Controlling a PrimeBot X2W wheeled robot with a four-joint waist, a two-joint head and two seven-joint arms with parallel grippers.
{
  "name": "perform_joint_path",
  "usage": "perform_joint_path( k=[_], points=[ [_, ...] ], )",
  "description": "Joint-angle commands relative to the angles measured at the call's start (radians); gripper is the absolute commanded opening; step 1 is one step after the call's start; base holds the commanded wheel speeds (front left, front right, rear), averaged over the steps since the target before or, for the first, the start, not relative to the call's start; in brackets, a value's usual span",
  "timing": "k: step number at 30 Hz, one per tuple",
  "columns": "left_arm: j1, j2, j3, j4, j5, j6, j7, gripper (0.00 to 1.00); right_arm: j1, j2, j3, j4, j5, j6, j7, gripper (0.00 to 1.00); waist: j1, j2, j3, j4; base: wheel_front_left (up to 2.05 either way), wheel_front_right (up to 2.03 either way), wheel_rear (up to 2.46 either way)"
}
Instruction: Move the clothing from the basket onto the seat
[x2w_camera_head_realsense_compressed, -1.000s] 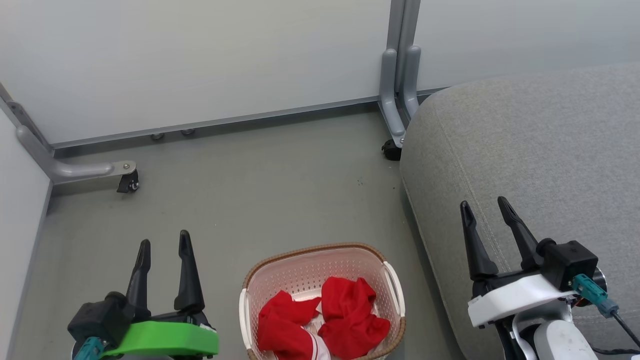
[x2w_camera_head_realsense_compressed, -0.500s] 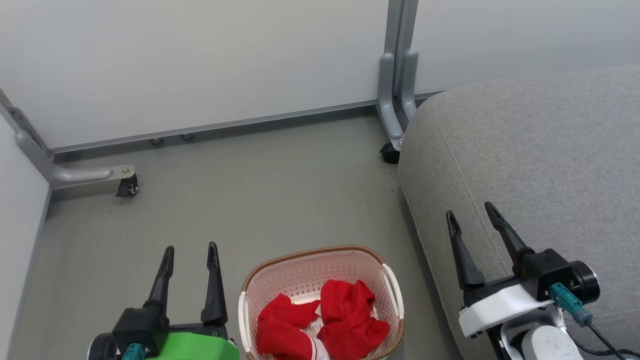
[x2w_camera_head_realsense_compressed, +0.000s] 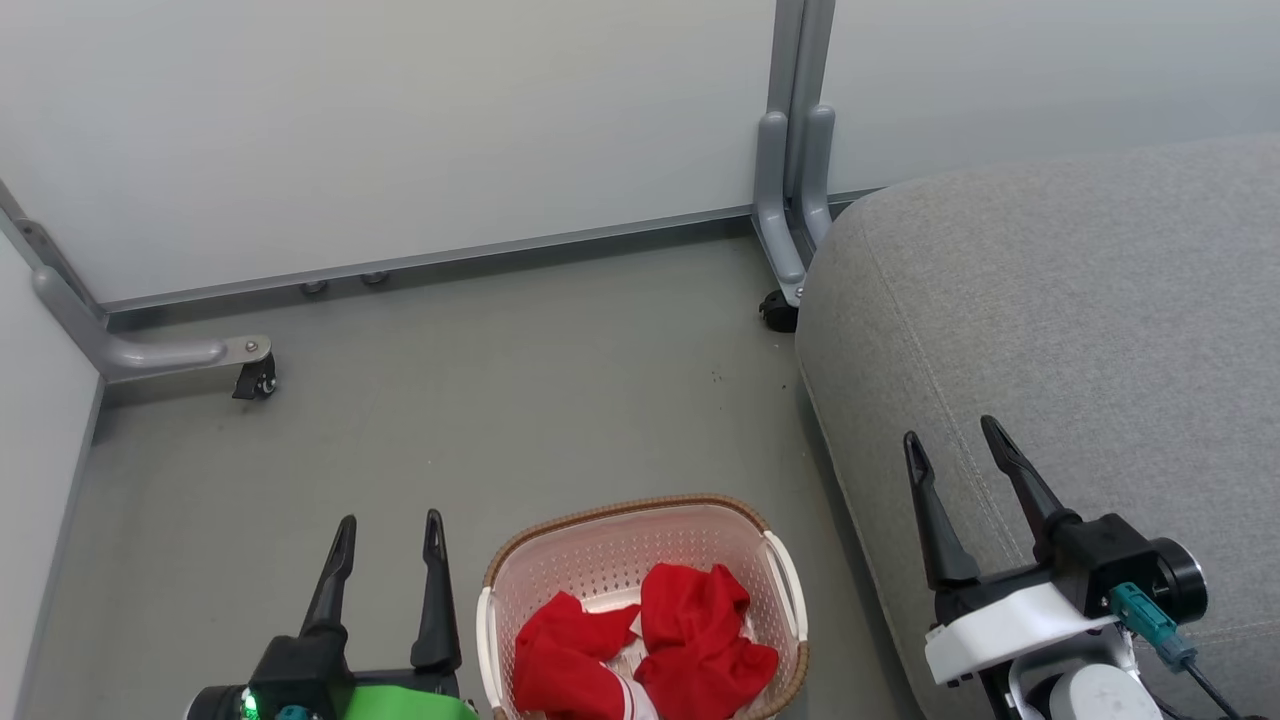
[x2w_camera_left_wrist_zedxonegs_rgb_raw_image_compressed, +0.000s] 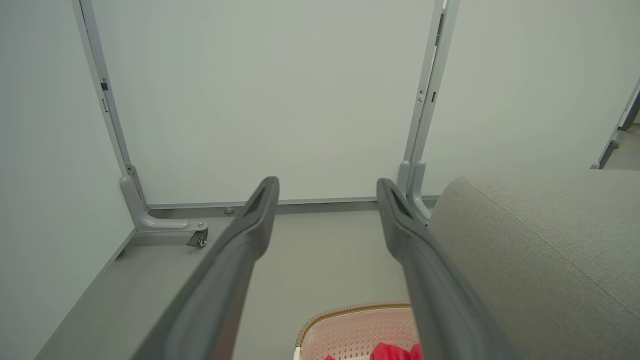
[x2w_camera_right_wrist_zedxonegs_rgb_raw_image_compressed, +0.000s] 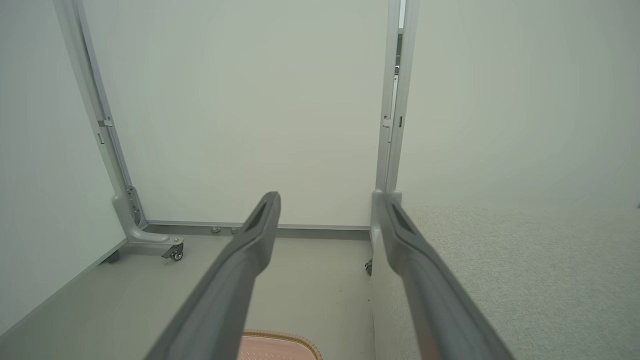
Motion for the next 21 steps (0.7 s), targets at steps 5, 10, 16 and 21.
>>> perform_joint_path(
  k=[5, 10, 16, 21],
  points=[
    [0.015, 0.006, 0.026, -0.006, -0.025, -0.014, -0.016, 1.0, 0.018, 0.001, 0.003, -0.002, 0.01, 0.0, -0.017, 1.0, 0.0, 0.0, 0.002, 0.0, 0.0, 0.0, 0.0],
    [0.022, 0.007, 0.031, -0.004, -0.002, -0.027, -0.024, 1.0, 0.018, 0.001, 0.01, 0.002, -0.008, 0.0, -0.026, 1.0, 0.0, 0.0, 0.002, -0.002, 0.0, 0.0, 0.0],
    [0.019, 0.007, 0.026, 0.01, 0.01, -0.032, -0.022, 1.0, 0.015, 0.001, 0.011, 0.007, -0.005, 0.0, -0.024, 1.0, 0.0, 0.0, 0.001, -0.002, 0.0, 0.0, 0.0],
    [0.017, 0.007, 0.025, 0.017, 0.008, -0.029, -0.022, 1.0, 0.013, 0.001, 0.012, 0.009, 0.002, 0.0, -0.024, 1.0, 0.0, 0.0, 0.001, -0.002, 0.0, 0.0, 0.0]
  ],
)
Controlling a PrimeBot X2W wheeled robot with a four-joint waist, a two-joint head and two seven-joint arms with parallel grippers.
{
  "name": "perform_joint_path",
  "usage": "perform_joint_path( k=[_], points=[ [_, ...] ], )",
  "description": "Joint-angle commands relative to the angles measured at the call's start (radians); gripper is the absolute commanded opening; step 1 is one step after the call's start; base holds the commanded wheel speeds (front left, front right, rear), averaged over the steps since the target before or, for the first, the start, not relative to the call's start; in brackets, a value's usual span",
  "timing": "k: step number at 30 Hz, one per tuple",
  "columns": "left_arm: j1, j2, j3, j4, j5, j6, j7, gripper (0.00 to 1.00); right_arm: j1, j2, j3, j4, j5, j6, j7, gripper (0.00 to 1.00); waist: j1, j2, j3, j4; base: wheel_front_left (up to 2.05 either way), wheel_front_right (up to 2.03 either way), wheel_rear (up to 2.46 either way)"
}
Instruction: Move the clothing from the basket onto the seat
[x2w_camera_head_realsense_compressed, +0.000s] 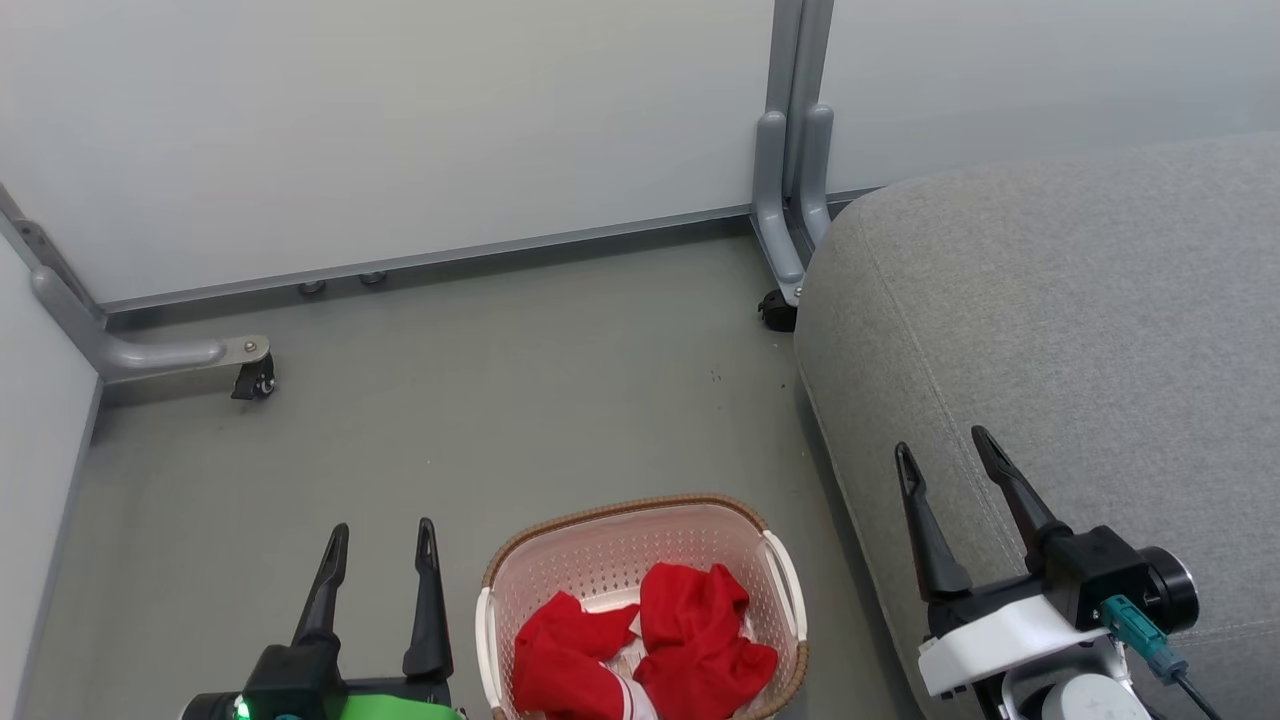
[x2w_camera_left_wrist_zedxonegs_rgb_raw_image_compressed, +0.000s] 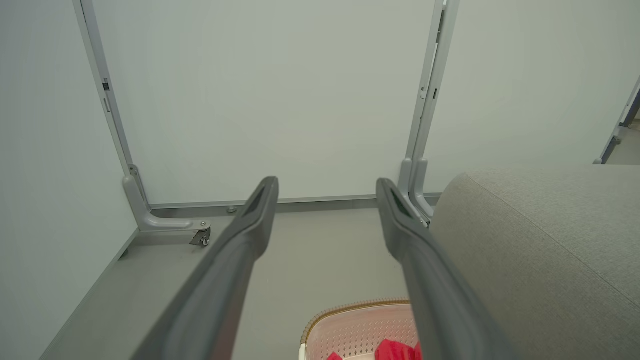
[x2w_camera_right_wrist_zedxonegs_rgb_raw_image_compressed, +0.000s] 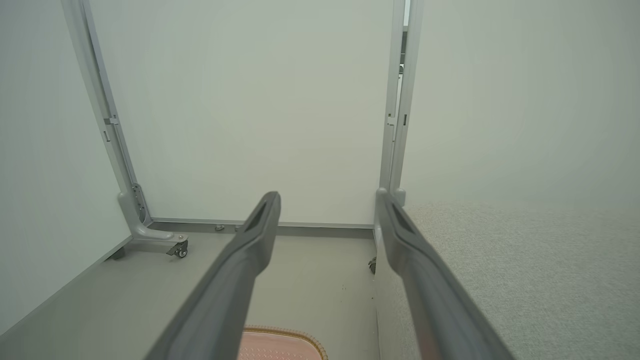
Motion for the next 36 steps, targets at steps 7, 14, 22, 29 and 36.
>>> perform_joint_path(
  k=[7, 14, 22, 29, 36],
  points=[
    [0.011, 0.006, 0.003, 0.006, -0.008, -0.002, 0.0, 1.0, -0.001, -0.001, 0.001, 0.004, 0.008, 0.0, -0.003, 1.0, 0.0, 0.0, 0.001, 0.0, 0.0, 0.0, 0.0],
    [0.009, 0.006, 0.006, 0.014, -0.011, -0.009, 0.0, 1.0, -0.001, -0.001, -0.005, 0.004, 0.014, 0.0, -0.003, 1.0, 0.0, 0.0, 0.012, -0.005, 0.0, 0.0, 0.0],
    [-0.022, 0.006, -0.009, 0.069, 0.046, -0.04, 0.0, 1.0, -0.013, -0.001, -0.007, -0.003, 0.023, 0.0, -0.003, 1.0, 0.0, 0.0, 0.078, -0.043, 0.0, 0.0, 0.0],
    [-0.124, 0.059, -0.056, 0.23, 0.189, -0.104, 0.0, 1.0, -0.063, -0.001, 0.003, -0.021, 0.03, 0.0, -0.003, 1.0, 0.0, 0.0, 0.229, -0.098, 0.0, 0.0, 0.0],
    [-0.308, 0.176, -0.184, 0.437, 0.308, -0.141, 0.0, 1.0, -0.138, -0.001, 0.037, -0.038, 0.067, 0.0, -0.003, 1.0, 0.0, 0.0, 0.403, -0.157, 0.0, 0.0, 0.0]
  ],
)
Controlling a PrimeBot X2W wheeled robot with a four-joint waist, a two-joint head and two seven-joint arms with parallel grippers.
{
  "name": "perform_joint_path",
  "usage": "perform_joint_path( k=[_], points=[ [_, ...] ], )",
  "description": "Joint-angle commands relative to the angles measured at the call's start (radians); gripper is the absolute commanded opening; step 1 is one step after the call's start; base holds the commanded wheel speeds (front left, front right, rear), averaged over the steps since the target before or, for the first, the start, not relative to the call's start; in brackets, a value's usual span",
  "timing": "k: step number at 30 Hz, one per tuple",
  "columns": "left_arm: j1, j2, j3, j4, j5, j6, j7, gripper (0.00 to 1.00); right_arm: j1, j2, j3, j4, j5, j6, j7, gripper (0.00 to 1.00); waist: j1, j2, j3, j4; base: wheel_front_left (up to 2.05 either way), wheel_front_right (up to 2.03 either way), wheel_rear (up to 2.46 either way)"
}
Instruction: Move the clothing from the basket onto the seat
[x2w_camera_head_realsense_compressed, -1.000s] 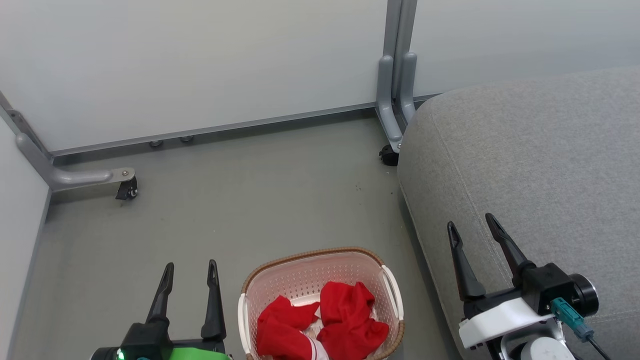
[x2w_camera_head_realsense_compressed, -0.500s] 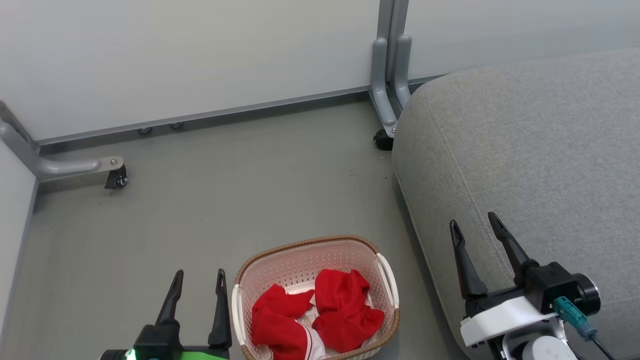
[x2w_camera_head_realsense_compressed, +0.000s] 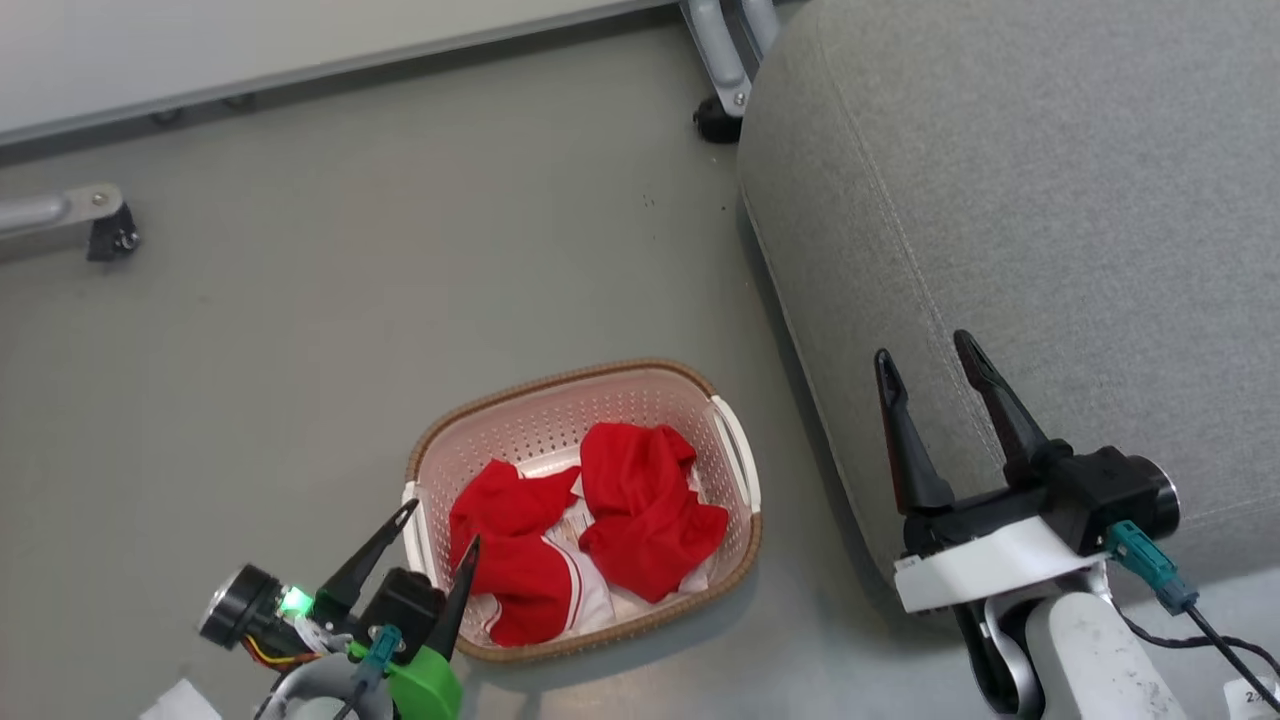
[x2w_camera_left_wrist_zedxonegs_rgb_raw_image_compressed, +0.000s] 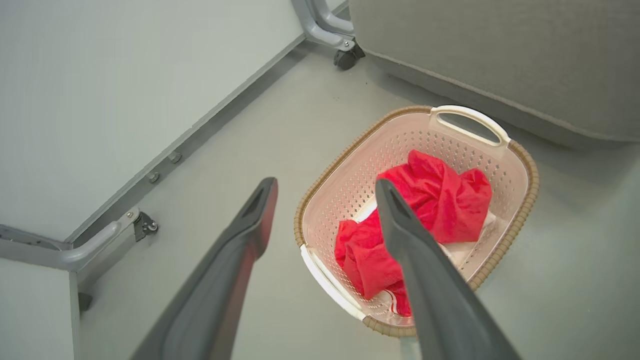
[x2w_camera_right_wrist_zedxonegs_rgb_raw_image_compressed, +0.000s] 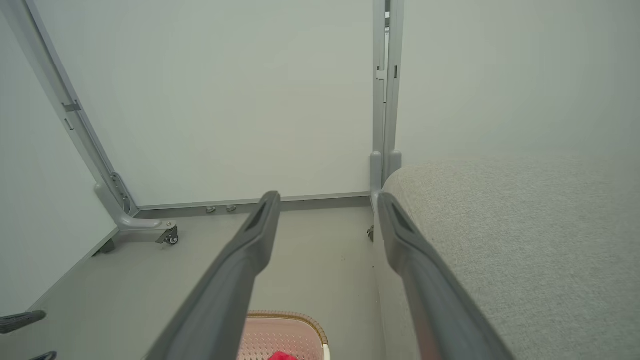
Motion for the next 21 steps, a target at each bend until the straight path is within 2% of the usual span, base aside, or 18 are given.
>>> perform_joint_path(
  k=[1, 4, 11, 21],
  points=[
    [-0.057, 0.03, -0.021, 0.039, 0.022, -0.009, 0.0, 1.0, -0.027, 0.0, 0.01, -0.007, 0.013, 0.0, -0.003, 1.0, 0.0, -0.0001, 0.165, -0.077, 0.0, 0.0, 0.0],
    [-0.155, 0.072, -0.071, 0.152, 0.061, -0.022, 0.0, 1.0, -0.053, 0.0, 0.035, -0.012, 0.031, 0.0, -0.003, 1.0, 0.0, -0.0001, 0.233, -0.098, 0.0, 0.0, 0.0],
    [-0.359, 0.152, -0.273, 0.355, 0.172, -0.053, 0.001, 1.0, -0.096, 0.0, 0.061, -0.011, 0.081, 0.0, -0.003, 1.0, 0.0, -0.0001, 0.36, -0.144, 0.0, 0.0, 0.0],
    [-0.538, 0.174, -0.544, 0.521, 0.11, -0.052, 0.0, 1.0, -0.128, 0.0, 0.111, -0.015, 0.155, 0.0, -0.003, 1.0, 0.0, -0.0001, 0.443, -0.202, 0.0, 0.0, 0.0]
  ],
)
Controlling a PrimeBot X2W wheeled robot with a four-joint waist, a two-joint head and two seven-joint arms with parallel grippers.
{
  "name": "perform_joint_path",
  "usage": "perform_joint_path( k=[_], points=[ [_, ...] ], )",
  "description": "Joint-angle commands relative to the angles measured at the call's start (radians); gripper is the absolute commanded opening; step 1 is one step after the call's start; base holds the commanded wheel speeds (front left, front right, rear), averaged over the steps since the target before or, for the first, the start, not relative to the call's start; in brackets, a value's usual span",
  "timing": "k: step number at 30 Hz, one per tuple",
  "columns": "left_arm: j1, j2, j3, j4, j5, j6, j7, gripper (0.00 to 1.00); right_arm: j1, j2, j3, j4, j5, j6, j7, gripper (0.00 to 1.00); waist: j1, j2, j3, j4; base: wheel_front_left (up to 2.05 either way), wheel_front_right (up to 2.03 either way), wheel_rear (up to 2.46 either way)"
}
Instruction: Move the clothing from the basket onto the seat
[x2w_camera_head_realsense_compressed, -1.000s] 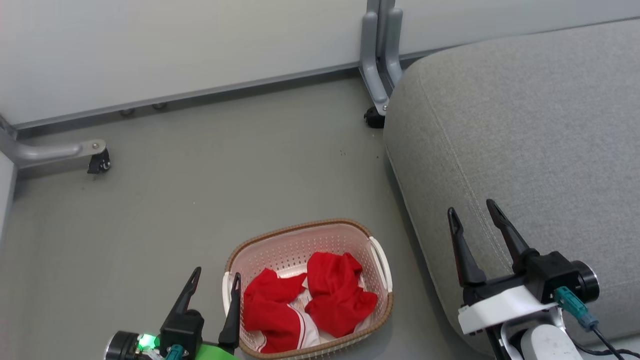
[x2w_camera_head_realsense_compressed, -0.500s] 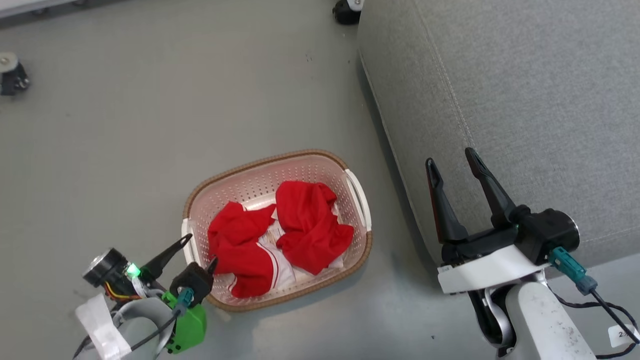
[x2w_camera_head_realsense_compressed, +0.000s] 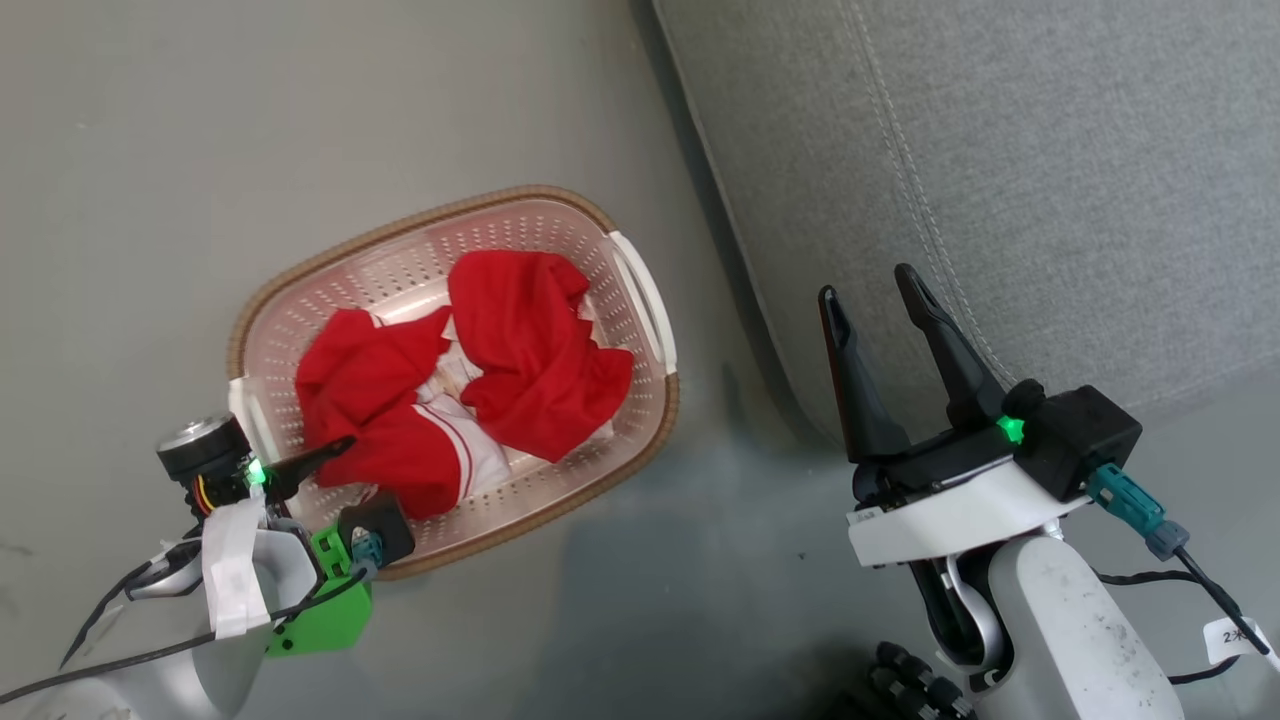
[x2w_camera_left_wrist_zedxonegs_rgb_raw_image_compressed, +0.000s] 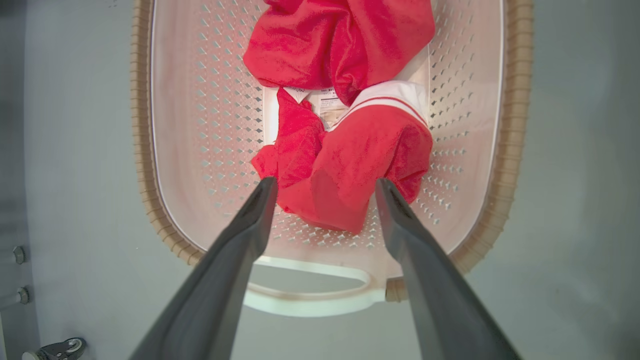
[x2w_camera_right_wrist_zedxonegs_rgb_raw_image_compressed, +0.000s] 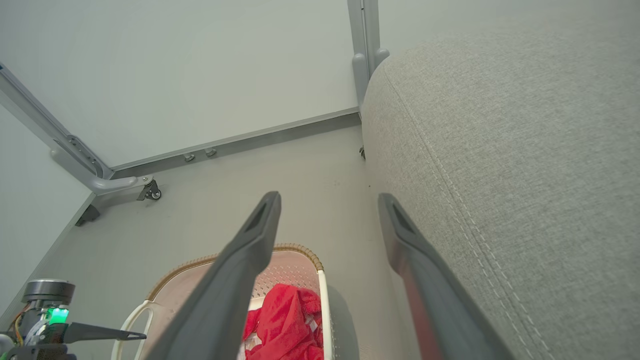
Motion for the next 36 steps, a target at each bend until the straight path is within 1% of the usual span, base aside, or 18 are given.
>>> perform_joint_path(
  k=[1, 7, 11, 16, 18, 20, 26, 30, 36],
  points=[
    [-0.036, 0.005, -0.035, 0.024, -0.018, 0.002, 0.001, 1.0, -0.014, 0.001, 0.008, -0.005, 0.012, 0.0, -0.003, 1.0, -0.0002, 0.0, 0.063, -0.061, 0.0, 0.0, 0.0],
    [-0.118, 0.005, -0.179, 0.137, -0.052, 0.002, 0.004, 1.0, -0.026, 0.0, 0.023, -0.013, 0.047, 0.0, -0.003, 1.0, -0.0002, 0.0, 0.099, -0.091, 0.0, 0.0, 0.0],
    [-0.171, 0.001, -0.222, 0.193, -0.073, 0.002, 0.026, 1.0, -0.031, 0.001, 0.053, -0.017, 0.034, 0.0, -0.003, 1.0, -0.0002, 0.0, 0.121, -0.108, 0.0, 0.0, 0.0],
    [-0.208, -0.002, -0.282, 0.231, -0.089, 0.002, 0.052, 1.0, -0.032, 0.001, 0.085, -0.025, 0.061, 0.0, -0.003, 1.0, -0.0002, 0.0, 0.151, -0.129, 0.0, 0.0, 0.0],
    [-0.206, 0.006, -0.324, 0.244, -0.085, 0.002, 0.075, 1.0, -0.045, 0.001, 0.11, -0.024, 0.04, 0.0, -0.003, 1.0, -0.0002, 0.0, 0.166, -0.142, 0.0, 0.0, 0.0],
    [-0.23, 0.015, -0.337, 0.252, -0.104, 0.002, 0.093, 1.0, -0.054, 0.001, 0.133, -0.032, 0.03, 0.0, -0.003, 1.0, -0.0002, 0.0, 0.185, -0.157, 0.0, 0.0, 0.0],
    [-0.256, 0.038, -0.371, 0.265, -0.13, 0.002, 0.135, 1.0, -0.065, 0.001, 0.144, -0.046, 0.068, 0.0, -0.003, 1.0, -0.0002, 0.0, 0.236, -0.2, 0.0, 0.0, 0.0],
    [-0.233, 0.036, -0.387, 0.267, -0.13, 0.002, 0.189, 1.0, -0.069, 0.001, 0.148, -0.051, 0.083, 0.0, -0.003, 1.0, -0.0002, 0.0, 0.263, -0.222, 0.0, 0.0, 0.0],
    [-0.264, 0.043, -0.39, 0.269, -0.152, 0.002, 0.26, 1.0, -0.082, 0.001, 0.156, -0.071, 0.109, 0.0, -0.003, 1.0, -0.0002, 0.0, 0.309, -0.246, 0.0, 0.0, 0.0]
  ],
)
